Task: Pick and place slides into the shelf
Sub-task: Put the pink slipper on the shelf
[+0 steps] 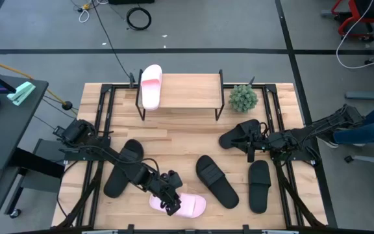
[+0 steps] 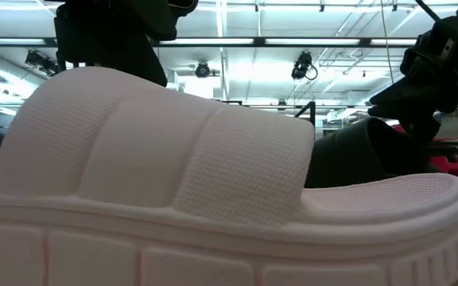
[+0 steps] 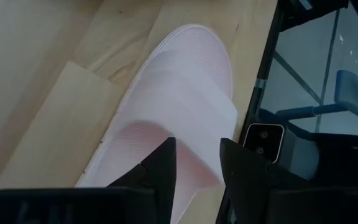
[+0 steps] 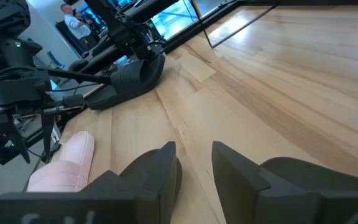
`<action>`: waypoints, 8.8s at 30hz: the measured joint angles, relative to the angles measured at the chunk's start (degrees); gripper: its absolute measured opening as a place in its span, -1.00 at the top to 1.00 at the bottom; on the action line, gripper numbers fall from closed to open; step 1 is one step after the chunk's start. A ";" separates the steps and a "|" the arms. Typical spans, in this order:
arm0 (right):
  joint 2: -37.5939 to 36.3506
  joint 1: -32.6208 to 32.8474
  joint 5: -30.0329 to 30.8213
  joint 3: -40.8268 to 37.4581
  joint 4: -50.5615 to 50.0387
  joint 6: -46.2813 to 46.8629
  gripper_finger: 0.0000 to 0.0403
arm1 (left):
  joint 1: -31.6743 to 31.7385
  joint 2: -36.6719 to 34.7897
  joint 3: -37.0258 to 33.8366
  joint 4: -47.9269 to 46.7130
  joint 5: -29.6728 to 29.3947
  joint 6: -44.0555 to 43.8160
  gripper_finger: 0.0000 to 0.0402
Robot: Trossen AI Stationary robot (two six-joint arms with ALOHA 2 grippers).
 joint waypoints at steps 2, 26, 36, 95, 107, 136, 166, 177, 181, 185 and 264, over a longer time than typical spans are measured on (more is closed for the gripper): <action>0.00 0.00 0.00 0.00 0.00 -0.02 0.46 | -0.05 0.02 -0.02 -0.56 -0.01 -0.20 0.37; 0.01 0.00 0.00 -0.01 -0.02 -0.01 0.46 | -0.22 3.45 -0.07 5.37 -0.42 0.29 0.36; 0.02 0.00 -0.02 -0.02 -0.02 0.00 0.46 | 0.06 3.52 -0.07 5.29 -0.26 3.30 0.55; 6.17 13.33 -18.29 11.71 15.83 -13.69 0.46 | 12.91 -7.43 -0.04 0.41 10.02 32.78 0.56; 48.44 22.69 -13.69 43.44 -8.52 -33.95 0.46 | 17.96 -23.48 -0.02 -13.90 2.63 43.95 0.85; 82.83 23.80 -10.13 75.32 -29.97 -38.38 0.04 | 12.23 -26.01 -0.04 -21.32 2.49 37.74 0.96; 86.57 12.43 11.83 74.54 -22.14 -55.52 -0.07 | 8.59 -25.99 -0.04 -21.12 2.49 36.21 0.88; 86.10 8.12 -2.38 74.54 -24.39 -42.61 -0.06 | 8.28 -25.97 -0.04 -21.14 2.49 36.21 0.94; 83.57 8.22 -2.24 74.54 -29.47 -34.43 -0.06 | 8.08 -25.97 -0.04 -21.86 2.49 35.35 0.91; 79.33 8.39 -4.94 74.54 -33.82 -22.98 -0.06 | 7.61 -25.33 -0.02 -23.47 2.49 34.31 0.87; 80.10 6.03 -24.28 74.54 -25.78 -5.57 0.08 | -13.55 3.17 5.84 -37.36 -6.71 18.52 0.37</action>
